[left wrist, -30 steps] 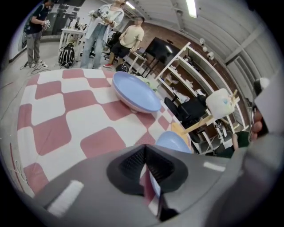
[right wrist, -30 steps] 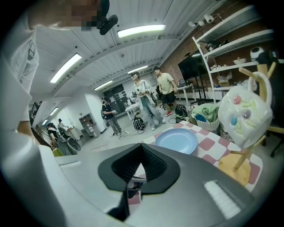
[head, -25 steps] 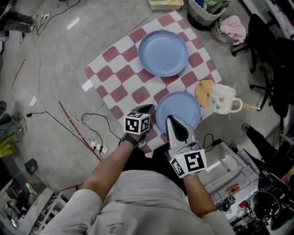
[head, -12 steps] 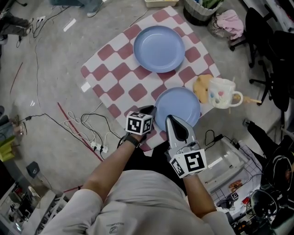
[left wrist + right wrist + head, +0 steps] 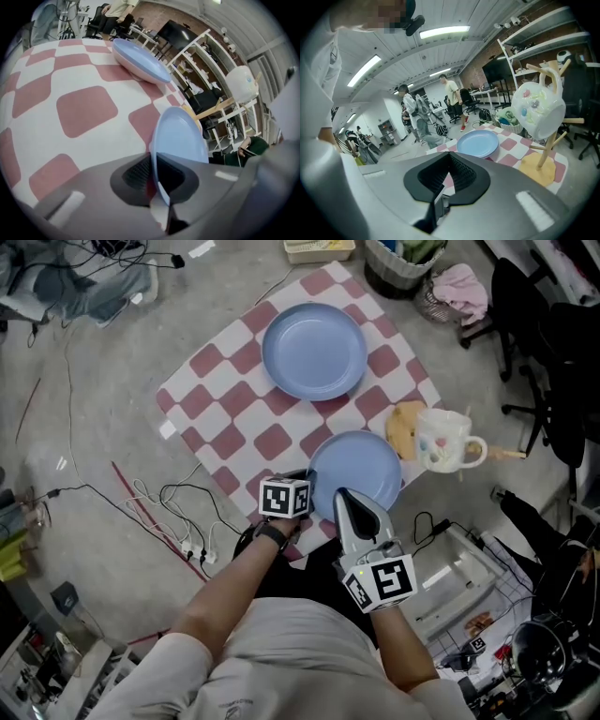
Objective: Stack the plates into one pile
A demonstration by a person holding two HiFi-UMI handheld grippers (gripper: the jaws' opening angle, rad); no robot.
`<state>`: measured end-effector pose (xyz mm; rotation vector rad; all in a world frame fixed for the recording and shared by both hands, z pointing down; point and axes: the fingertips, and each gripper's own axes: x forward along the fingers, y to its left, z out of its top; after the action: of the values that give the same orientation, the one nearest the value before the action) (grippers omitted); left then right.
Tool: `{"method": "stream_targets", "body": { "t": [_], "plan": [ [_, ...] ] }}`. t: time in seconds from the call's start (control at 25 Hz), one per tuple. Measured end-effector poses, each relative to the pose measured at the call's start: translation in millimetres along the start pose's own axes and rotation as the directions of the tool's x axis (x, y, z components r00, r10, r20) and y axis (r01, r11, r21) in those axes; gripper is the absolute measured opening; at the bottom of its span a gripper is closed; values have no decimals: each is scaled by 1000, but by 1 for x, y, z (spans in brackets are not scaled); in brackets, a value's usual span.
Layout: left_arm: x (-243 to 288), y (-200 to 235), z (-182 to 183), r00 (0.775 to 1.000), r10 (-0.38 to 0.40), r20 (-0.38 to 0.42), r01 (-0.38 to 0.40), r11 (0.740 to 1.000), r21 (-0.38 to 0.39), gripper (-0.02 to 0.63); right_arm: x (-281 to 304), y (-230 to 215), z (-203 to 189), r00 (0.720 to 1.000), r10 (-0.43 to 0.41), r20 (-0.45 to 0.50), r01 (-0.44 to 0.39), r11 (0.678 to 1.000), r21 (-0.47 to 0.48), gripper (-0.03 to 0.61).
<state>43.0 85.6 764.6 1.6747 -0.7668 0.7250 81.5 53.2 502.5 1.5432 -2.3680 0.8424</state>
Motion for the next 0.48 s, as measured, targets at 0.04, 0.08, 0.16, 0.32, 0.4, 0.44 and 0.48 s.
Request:
{"method": "stream_targets", "body": {
  "t": [0.04, 0.08, 0.16, 0.32, 0.4, 0.44, 0.48],
  "plan": [
    [0, 0, 0, 1000, -8, 4, 8, 1000, -14, 13, 1, -1, 0, 1000, -1, 1, 1, 1000, 0, 9],
    [0, 1, 1, 1000, -15, 7, 15, 1000, -26, 17, 1, -2, 1, 1000, -2, 1, 2, 1000, 0, 9],
    [-1, 0, 1, 999, -26, 20, 26, 999, -41, 17, 2, -3, 2, 1000, -1, 3, 1, 1000, -1, 9],
    [-9, -3, 5, 998, -45, 45, 48, 997, -55, 18, 3, -1, 5, 1000, 4, 9, -4, 1000, 1, 9],
    [-16, -3, 10, 996, -60, 61, 64, 996, -68, 18, 4, 1, 8, 1000, 12, 15, -12, 1000, -2, 9],
    [-21, -3, 13, 995, -65, 70, 70, 995, -75, 18, 5, 4, 10, 1000, 17, 17, -17, 1000, -6, 9],
    [-26, -2, 17, 994, -68, 80, 74, 994, -80, 18, 6, 6, 13, 1000, 23, 19, -23, 1000, -9, 9]
  ]
}}
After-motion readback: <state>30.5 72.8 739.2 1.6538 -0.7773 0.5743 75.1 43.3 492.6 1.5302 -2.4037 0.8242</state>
